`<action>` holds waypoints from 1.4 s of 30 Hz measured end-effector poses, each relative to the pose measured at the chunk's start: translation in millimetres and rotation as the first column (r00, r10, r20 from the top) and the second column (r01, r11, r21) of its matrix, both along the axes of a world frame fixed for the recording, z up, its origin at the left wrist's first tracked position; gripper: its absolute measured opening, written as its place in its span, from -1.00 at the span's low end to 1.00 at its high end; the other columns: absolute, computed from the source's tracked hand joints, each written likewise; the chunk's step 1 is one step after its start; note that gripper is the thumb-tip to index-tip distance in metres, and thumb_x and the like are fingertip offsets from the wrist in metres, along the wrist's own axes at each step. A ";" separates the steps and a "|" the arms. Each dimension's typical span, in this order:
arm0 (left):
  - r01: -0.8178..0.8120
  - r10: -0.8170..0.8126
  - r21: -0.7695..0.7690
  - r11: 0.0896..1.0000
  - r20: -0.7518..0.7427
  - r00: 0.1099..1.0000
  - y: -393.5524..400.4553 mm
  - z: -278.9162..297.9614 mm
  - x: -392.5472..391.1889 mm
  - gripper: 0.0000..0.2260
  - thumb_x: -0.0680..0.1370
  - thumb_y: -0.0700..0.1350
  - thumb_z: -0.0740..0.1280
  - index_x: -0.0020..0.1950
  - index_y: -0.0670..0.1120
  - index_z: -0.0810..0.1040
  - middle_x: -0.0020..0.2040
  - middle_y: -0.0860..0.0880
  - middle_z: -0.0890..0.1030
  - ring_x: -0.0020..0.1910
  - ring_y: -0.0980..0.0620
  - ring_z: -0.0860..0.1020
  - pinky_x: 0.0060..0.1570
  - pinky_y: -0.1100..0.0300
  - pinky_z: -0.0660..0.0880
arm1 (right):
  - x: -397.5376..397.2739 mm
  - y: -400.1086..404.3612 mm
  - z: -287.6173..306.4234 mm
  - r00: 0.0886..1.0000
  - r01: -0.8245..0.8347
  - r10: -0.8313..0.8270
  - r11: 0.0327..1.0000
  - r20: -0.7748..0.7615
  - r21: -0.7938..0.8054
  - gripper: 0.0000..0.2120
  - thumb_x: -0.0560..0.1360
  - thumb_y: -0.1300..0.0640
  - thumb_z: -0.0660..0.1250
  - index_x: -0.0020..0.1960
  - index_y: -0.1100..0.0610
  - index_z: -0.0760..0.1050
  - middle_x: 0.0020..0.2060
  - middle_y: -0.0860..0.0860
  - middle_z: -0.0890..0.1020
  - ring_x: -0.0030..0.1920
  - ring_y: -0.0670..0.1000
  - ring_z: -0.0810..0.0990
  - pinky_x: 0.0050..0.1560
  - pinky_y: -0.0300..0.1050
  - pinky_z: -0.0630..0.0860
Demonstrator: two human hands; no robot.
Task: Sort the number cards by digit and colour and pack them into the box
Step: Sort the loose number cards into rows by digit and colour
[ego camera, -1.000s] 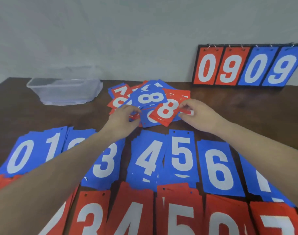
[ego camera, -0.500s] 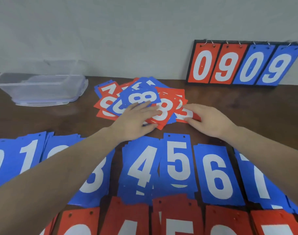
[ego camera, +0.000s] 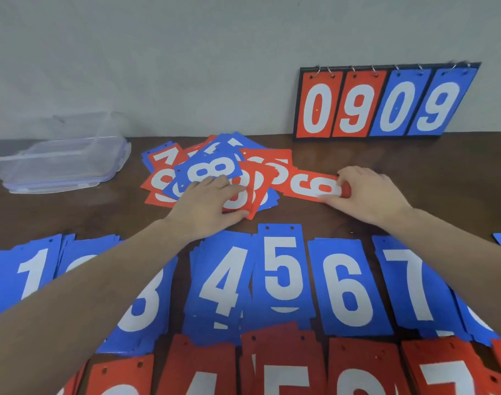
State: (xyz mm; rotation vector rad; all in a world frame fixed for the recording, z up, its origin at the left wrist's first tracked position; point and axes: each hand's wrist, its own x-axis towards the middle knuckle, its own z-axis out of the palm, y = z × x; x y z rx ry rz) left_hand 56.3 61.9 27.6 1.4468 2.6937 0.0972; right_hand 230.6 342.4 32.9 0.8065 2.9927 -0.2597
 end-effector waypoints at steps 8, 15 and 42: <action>-0.106 0.103 0.020 0.994 0.106 0.989 -1.8 -5.5 8.0 -0.44 0.57 0.34 0.18 0.55 0.19 0.31 0.58 0.16 0.27 0.56 0.01 0.14 0.50 -0.14 0.06 | 0.6 -7.6 -5.4 0.998 -0.009 -0.003 0.985 -0.067 -0.170 -0.33 0.51 -0.30 0.35 0.54 -0.11 0.27 0.45 -0.06 0.46 0.41 0.04 0.46 0.39 0.12 0.45; -0.136 0.130 0.059 0.989 0.090 0.987 0.7 -3.5 14.6 -0.51 0.57 0.31 0.24 0.47 0.23 0.40 0.48 0.12 0.42 0.47 0.03 0.29 0.44 -0.07 0.14 | 11.2 -11.8 -8.3 0.991 -0.063 0.051 0.993 -0.124 -0.095 -0.42 0.56 -0.25 0.31 0.52 -0.11 0.32 0.40 -0.06 0.51 0.34 0.03 0.48 0.28 -0.01 0.46; -0.409 0.002 0.555 0.725 0.592 0.806 -13.9 32.7 107.0 -0.56 0.54 -0.21 0.46 0.29 0.22 0.48 0.14 0.37 0.45 0.06 0.49 0.45 -0.11 0.64 0.38 | 92.0 -67.5 18.1 0.844 -0.071 -0.470 0.379 -0.258 -0.923 -0.46 0.53 0.31 0.41 0.43 -0.03 0.37 0.10 0.06 0.65 0.06 0.08 0.69 -0.02 -0.03 0.63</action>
